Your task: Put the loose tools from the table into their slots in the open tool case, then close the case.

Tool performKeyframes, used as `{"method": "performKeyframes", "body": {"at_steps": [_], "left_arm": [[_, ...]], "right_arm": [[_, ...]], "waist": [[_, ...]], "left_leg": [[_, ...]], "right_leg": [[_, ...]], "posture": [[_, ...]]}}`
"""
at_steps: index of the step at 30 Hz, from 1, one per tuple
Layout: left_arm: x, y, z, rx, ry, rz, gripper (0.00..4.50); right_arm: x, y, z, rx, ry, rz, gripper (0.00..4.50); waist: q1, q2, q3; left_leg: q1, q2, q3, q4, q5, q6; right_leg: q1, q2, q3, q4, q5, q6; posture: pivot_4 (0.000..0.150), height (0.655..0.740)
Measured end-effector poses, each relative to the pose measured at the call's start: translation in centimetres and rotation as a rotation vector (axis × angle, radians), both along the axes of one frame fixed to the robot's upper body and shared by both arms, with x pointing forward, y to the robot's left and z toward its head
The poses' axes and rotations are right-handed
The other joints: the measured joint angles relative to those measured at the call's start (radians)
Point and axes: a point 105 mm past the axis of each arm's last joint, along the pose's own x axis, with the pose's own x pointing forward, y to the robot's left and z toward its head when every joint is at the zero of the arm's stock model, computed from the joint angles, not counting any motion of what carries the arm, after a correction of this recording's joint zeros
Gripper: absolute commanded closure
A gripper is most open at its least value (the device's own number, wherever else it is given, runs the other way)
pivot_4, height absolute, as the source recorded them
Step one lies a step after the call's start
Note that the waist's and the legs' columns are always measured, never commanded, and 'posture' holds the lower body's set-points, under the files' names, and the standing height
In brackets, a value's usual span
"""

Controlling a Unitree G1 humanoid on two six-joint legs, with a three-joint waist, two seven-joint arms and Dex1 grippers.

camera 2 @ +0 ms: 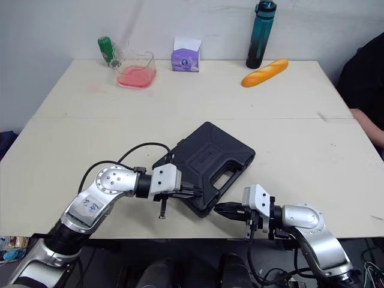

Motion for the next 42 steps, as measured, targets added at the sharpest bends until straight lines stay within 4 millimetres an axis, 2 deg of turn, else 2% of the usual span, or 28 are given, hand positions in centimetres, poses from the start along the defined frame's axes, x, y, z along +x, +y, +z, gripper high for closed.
{"method": "performKeyframes", "body": {"at_steps": [12,16,18,21,23,25,27,28,29,30,31,35,37,38,40,42], "left_arm": [[0.2,0.1,0.0,-0.007,-0.015,0.004,4.50],[0.3,0.3,0.2,-0.034,-0.051,0.009,4.50],[0.2,0.7,0.6,-0.068,-0.069,0.012,4.50],[0.0,2.9,1.0,-0.085,-0.108,0.003,4.50],[0.8,4.9,1.6,-0.070,-0.149,0.051,4.50],[1.3,6.3,2.6,-0.089,-0.179,0.092,4.50],[1.6,8.5,3.8,-0.106,-0.201,0.155,4.50],[1.7,9.8,4.3,-0.110,-0.202,0.196,4.19],[1.8,10.9,4.7,-0.110,-0.199,0.238,3.86],[1.7,11.9,4.8,-0.110,-0.187,0.271,3.73],[1.3,13.3,4.6,-0.112,-0.141,0.319,3.29],[0.5,18.0,3.9,-0.100,-0.041,0.513,1.54],[0.7,21.3,4.2,-0.050,-0.069,0.650,0.69],[0.8,23.5,4.7,-0.014,-0.102,0.735,0.11],[1.0,25.6,5.8,-0.011,-0.170,0.823,0.04],[1.0,26.4,6.2,-0.030,-0.196,0.854,0.04]], "right_arm": [[0.2,0.1,0.1,-0.016,0.007,0.013,4.42],[0.7,-1.1,1.0,-0.049,-0.025,-0.010,4.42],[0.7,-2.4,1.7,-0.083,-0.038,-0.006,4.42],[1.0,-5.3,3.8,-0.152,-0.080,-0.025,4.42],[1.4,-6.9,4.9,-0.189,-0.104,-0.053,4.42],[1.7,-7.7,5.1,-0.202,-0.108,-0.058,4.42],[2.4,-9.4,5.3,-0.244,-0.108,-0.095,4.42],[2.8,-10.5,5.6,-0.269,-0.112,-0.123,4.48],[3.1,-11.6,6.0,-0.291,-0.117,-0.154,4.18],[3.4,-12.1,6.4,-0.299,-0.128,-0.171,3.86],[4.0,-12.9,7.2,-0.305,-0.150,-0.190,3.55],[5.1,-15.7,9.0,-0.331,-0.195,-0.289,1.64],[6.1,-16.5,10.2,-0.345,-0.257,-0.332,0.69],[6.6,-17.3,11.1,-0.361,-0.297,-0.370,0.04],[7.2,-18.4,12.2,-0.380,-0.341,-0.412,0.01],[7.6,-19.0,12.7,-0.383,-0.365,-0.431,0.01]], "waist": [[-0.007,0.001,-0.001],[-0.006,0.001,0.000],[-0.006,0.003,0.001],[-0.010,0.003,0.006],[-0.009,0.002,0.008],[-0.008,0.001,0.009],[-0.009,0.001,0.012],[-0.012,0.001,0.013],[-0.014,0.001,0.013],[-0.016,0.001,0.013],[-0.022,0.002,0.013],[-0.023,-0.001,0.017],[-0.025,-0.002,0.020],[-0.027,-0.001,0.021],[-0.028,0.001,0.022],[-0.025,0.001,0.022]], "left_leg": [[0.000,0.001,-0.001,0.000,0.001,-0.003],[-0.001,0.000,-0.001,-0.001,0.001,-0.003],[-0.002,0.000,-0.001,-0.002,0.001,-0.004],[-0.003,0.000,0.000,-0.002,0.002,-0.006],[-0.004,0.001,0.000,-0.002,0.002,-0.006],[-0.004,0.000,0.000,-0.002,0.002,-0.006],[-0.004,0.000,0.002,-0.002,0.002,-0.005],[-0.005,-0.001,0.004,-0.002,0.002,-0.005],[-0.006,-0.001,0.005,-0.002,0.002,-0.004],[-0.006,0.000,0.006,-0.002,0.002,-0.004],[-0.006,0.000,0.009,-0.002,0.002,-0.004],[-0.007,0.000,0.013,-0.004,0.002,-0.004],[-0.007,0.000,0.015,-0.004,0.002,-0.005],[-0.007,0.000,0.016,-0.004,0.002,-0.004],[-0.007,0.000,0.016,-0.004,0.002,-0.004],[-0.007,0.000,0.016,-0.005,0.002,-0.005]], "right_leg": [[0.000,0.000,0.000,0.001,-0.001,-0.001],[-0.001,-0.001,0.000,0.000,-0.001,-0.001],[-0.002,-0.001,0.000,-0.001,-0.001,-0.001],[-0.004,0.000,-0.001,-0.001,-0.001,-0.001],[-0.004,0.001,-0.002,-0.001,-0.001,-0.002],[-0.004,0.001,-0.004,-0.001,-0.001,-0.001],[-0.006,0.000,-0.004,-0.001,0.000,0.000],[-0.008,0.000,-0.004,-0.001,0.000,0.000],[-0.009,0.000,-0.004,-0.001,0.000,0.000],[-0.010,0.000,-0.004,-0.001,0.000,0.000],[-0.012,0.000,-0.002,0.000,0.000,0.001],[-0.016,0.002,0.000,0.002,0.000,0.001],[-0.018,0.001,0.001,0.000,0.000,0.001],[-0.019,0.001,0.002,0.000,0.000,0.002],[-0.019,0.000,0.003,0.001,0.000,0.002],[-0.019,0.000,0.003,0.001,0.000,0.002]], "posture": [[0.150,0.7400],[0.150,0.7400],[0.150,0.7400],[0.150,0.7400],[0.150,0.7400],[0.150,0.7400],[0.150,0.7400],[0.150,0.7400],[0.150,0.7400],[0.150,0.7400],[0.150,0.7400],[0.150,0.7400],[0.150,0.7400],[0.150,0.7400],[0.150,0.7400],[0.150,0.7400]]}}
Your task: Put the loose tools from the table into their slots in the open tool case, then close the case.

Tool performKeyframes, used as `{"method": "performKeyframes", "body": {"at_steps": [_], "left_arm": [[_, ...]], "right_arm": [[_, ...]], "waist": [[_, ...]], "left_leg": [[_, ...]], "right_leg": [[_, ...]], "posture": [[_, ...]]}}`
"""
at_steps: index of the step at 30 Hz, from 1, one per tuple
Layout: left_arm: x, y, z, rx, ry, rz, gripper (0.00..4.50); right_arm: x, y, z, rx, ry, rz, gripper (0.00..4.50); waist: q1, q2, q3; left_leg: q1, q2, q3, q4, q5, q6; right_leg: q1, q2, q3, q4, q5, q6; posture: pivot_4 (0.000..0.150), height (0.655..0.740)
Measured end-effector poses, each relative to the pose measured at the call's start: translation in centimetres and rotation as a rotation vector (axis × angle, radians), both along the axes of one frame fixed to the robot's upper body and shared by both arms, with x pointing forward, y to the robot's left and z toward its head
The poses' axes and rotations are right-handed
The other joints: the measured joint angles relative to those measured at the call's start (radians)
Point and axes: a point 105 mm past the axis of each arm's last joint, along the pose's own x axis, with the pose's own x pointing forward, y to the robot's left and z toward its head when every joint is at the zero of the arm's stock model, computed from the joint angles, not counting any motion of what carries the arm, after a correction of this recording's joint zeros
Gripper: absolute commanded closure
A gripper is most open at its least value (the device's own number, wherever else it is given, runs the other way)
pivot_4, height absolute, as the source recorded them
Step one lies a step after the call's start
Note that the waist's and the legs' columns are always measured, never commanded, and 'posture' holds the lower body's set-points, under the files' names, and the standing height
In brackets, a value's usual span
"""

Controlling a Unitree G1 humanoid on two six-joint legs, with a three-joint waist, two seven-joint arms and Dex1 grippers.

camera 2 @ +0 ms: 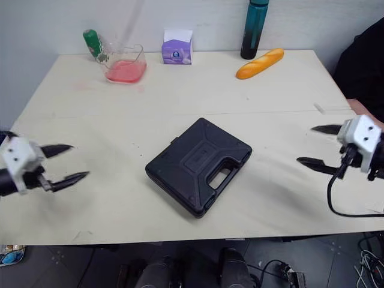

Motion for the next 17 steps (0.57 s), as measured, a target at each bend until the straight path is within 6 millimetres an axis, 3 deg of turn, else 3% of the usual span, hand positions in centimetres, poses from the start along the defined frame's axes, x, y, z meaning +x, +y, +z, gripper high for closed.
{"method": "performKeyframes", "body": {"at_steps": [6,10,17], "left_arm": [[-0.8,1.0,-1.6,0.035,0.037,0.031,0.04],[-0.8,0.9,-1.7,0.026,0.035,0.042,0.04],[-0.9,-0.3,-1.5,0.005,0.016,0.033,0.04]], "right_arm": [[1.3,-2.1,1.1,-0.020,-0.057,-0.056,0.01],[2.0,-1.6,1.6,-0.036,-0.082,-0.028,0.01],[3.6,-0.6,0.0,-0.008,-0.148,-0.030,0.01]], "waist": [[-0.011,0.001,0.001],[-0.024,0.002,0.001],[-0.031,0.003,0.002]], "left_leg": [[-0.001,0.000,0.004,-0.004,0.000,-0.001],[-0.001,0.000,0.005,-0.004,0.000,-0.001],[0.000,0.000,0.010,-0.004,0.001,-0.001]], "right_leg": [[-0.003,0.001,0.002,0.002,0.000,0.000],[-0.003,0.001,0.002,0.002,0.000,0.000],[-0.006,0.002,0.008,0.007,0.000,0.001]], "posture": [[0.150,0.7400],[0.150,0.7400],[0.150,0.7400]]}}
